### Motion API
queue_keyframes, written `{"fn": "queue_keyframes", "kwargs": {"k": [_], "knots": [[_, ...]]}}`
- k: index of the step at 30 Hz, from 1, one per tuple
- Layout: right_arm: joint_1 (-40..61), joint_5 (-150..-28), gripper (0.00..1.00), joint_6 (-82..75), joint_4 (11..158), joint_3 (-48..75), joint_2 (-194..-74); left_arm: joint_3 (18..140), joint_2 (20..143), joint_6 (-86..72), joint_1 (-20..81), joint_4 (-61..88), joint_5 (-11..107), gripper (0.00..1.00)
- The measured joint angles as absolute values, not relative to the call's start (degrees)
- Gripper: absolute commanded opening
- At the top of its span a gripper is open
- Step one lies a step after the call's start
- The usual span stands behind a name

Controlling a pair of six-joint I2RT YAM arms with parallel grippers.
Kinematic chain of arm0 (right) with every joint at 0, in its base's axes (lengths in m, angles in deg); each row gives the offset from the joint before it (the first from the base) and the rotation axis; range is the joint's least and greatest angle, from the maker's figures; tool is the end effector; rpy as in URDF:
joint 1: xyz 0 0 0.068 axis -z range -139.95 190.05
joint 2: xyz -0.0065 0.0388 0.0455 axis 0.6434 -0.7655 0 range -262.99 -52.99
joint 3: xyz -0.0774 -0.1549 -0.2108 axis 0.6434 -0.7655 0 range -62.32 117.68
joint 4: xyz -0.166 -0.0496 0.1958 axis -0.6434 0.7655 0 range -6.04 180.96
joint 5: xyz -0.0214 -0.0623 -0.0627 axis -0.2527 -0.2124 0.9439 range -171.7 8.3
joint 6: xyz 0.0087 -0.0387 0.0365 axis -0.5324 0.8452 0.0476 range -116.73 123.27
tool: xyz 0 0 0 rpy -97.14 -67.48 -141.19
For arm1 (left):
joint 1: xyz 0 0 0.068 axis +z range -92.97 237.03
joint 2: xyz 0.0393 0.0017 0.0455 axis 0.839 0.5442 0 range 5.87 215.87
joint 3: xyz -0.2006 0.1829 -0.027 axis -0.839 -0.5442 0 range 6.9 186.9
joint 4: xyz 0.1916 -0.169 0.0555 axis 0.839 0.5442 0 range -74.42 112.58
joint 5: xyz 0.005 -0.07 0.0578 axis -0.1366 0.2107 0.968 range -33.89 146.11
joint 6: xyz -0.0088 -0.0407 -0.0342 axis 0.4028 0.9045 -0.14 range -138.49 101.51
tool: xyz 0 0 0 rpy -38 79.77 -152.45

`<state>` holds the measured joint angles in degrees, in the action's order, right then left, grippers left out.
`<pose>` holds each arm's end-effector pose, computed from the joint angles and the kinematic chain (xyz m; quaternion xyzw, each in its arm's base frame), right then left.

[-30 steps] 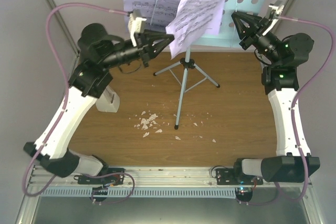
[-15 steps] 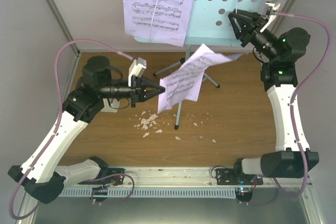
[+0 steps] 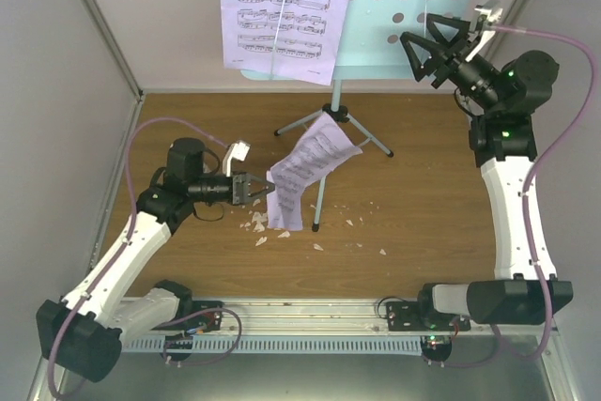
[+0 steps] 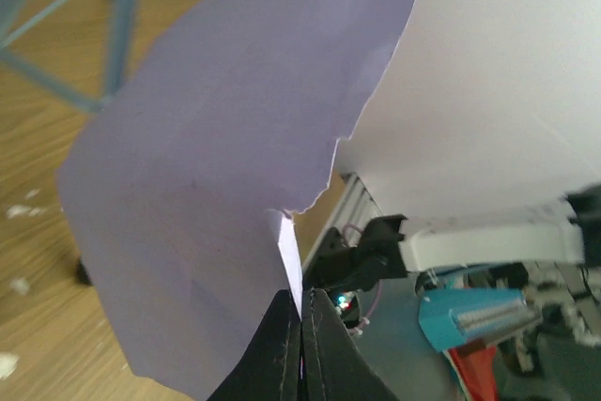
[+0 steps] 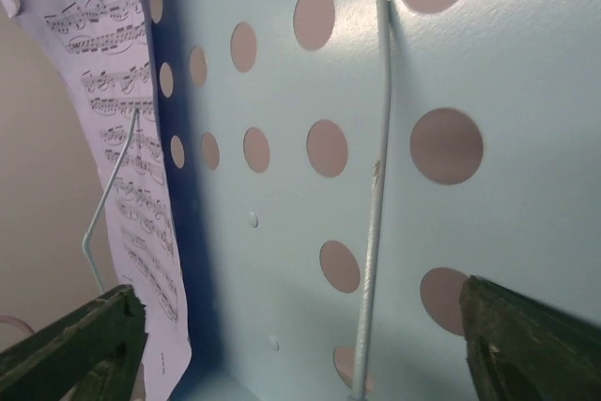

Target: Pack up the instrument practice props

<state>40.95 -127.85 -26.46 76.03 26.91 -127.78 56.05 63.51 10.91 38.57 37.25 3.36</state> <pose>0.2646 0.0215 0.5251 -0.1788 0.5798 0.4015 0.6860 0.1925 -0.0941 0.3116 0.1465 0.7941 -0.5332 0.2522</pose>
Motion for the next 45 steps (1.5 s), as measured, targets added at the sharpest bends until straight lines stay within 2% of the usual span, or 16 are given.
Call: {"fn": "queue_keyframes", "kwargs": {"k": [11, 27, 34, 39, 41, 43, 45], "knots": [[41.0, -121.8, 1.0, -18.8, 79.8, 26.1, -119.6, 41.4, 64.4, 11.5, 46.7, 35.7, 8.4, 0.0], [41.0, -113.5, 0.99, -13.9, 82.6, 19.9, -116.6, 36.9, 72.6, 8.1, 52.1, 36.4, 20.9, 0.0], [41.0, -110.4, 1.0, -14.2, 81.6, 14.8, -114.9, 36.9, 72.7, 8.2, 52.3, 36.5, 25.1, 0.1], [41.0, -106.8, 1.0, -14.8, 78.2, 9.0, -111.6, 36.3, 71.2, 9.4, 52.3, 36.4, 27.2, 0.3], [41.0, -105.0, 1.0, -14.8, 76.4, 6.7, -109.7, 36.0, 70.2, 10.0, 52.3, 36.2, 27.7, 0.49], [41.0, -103.1, 1.0, -14.8, 75.3, 5.4, -108.0, 35.5, 68.6, 11.0, 52.3, 36.0, 28.5, 0.74], [41.0, -101.6, 1.0, -14.8, 75.2, 5.1, -107.0, 35.4, 66.2, 12.0, 52.3, 35.6, 29.2, 0.86]]}}
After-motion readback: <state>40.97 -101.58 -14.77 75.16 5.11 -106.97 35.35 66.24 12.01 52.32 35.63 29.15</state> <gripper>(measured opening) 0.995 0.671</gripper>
